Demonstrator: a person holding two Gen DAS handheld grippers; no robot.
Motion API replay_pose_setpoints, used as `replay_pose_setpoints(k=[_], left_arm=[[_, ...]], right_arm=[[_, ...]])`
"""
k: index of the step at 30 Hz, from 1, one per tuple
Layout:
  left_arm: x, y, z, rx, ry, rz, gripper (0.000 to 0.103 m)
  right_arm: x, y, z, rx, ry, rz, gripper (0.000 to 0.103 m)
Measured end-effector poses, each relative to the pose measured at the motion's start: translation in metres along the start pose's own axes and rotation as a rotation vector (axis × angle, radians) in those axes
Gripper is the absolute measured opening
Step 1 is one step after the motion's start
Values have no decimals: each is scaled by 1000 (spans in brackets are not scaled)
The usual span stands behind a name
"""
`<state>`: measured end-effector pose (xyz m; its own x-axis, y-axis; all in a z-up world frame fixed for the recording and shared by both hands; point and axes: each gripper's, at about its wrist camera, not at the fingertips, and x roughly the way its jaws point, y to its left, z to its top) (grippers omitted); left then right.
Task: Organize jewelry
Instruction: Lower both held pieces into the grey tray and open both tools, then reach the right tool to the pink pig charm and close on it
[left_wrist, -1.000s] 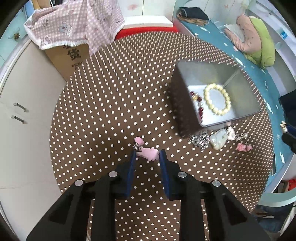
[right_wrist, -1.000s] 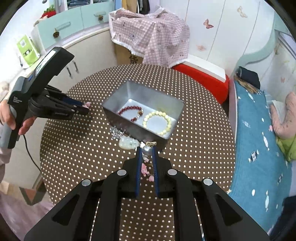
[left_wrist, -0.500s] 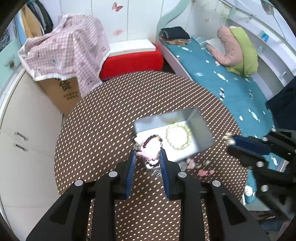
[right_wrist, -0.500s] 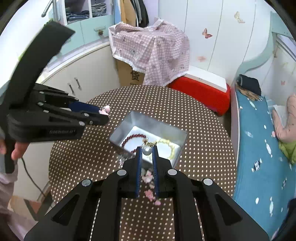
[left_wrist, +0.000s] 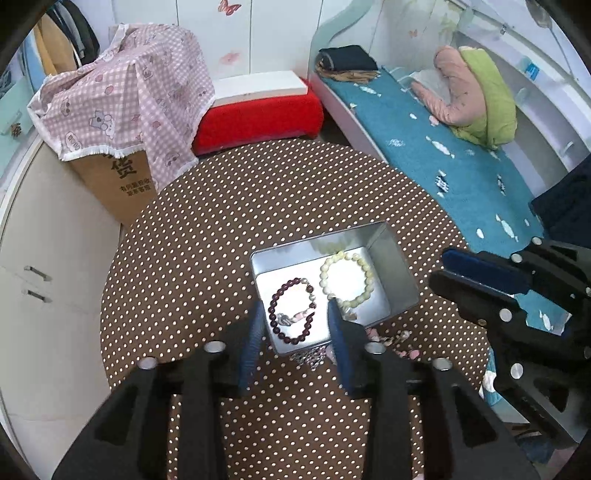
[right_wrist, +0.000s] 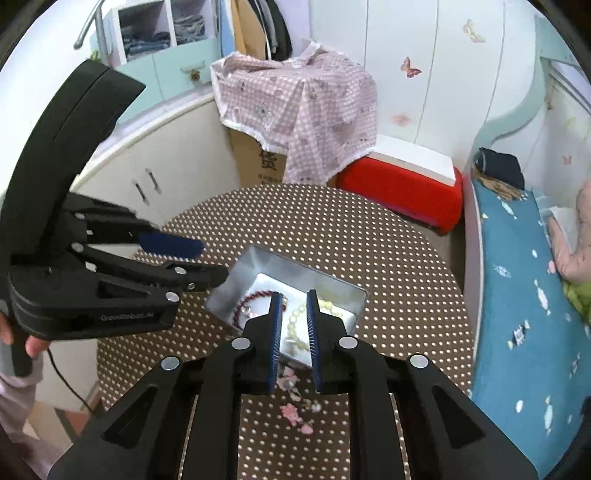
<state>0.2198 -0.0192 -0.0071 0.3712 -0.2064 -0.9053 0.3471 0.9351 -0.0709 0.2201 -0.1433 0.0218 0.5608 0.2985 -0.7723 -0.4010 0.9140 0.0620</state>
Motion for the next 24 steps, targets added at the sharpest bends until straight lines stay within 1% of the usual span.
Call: replay_pose_setpoints(k=[2,3,4,14,19,24], left_arm=[[-1,2,-1,-5,-1,-2,38],[-1,2,-3,-7,-2,-3,38],[-2,3,-3,-7,-2,-3,38],[-7,5,-13,-11,4,4,39],[-8,6,-19,-12,3,5,39],[-7,4,-26,-4,8,3,39]], right_arm=[[2,1,-2,5,16,-1,34],[2,1,-2,10,17,-5,48],[1,1,-3,13,14,-9,55],[-4,4,-9,17,15,-17,58],[-12,7,-13,-14,-14,-15,64],[-18,10,-20,-37,-29,-19,66]])
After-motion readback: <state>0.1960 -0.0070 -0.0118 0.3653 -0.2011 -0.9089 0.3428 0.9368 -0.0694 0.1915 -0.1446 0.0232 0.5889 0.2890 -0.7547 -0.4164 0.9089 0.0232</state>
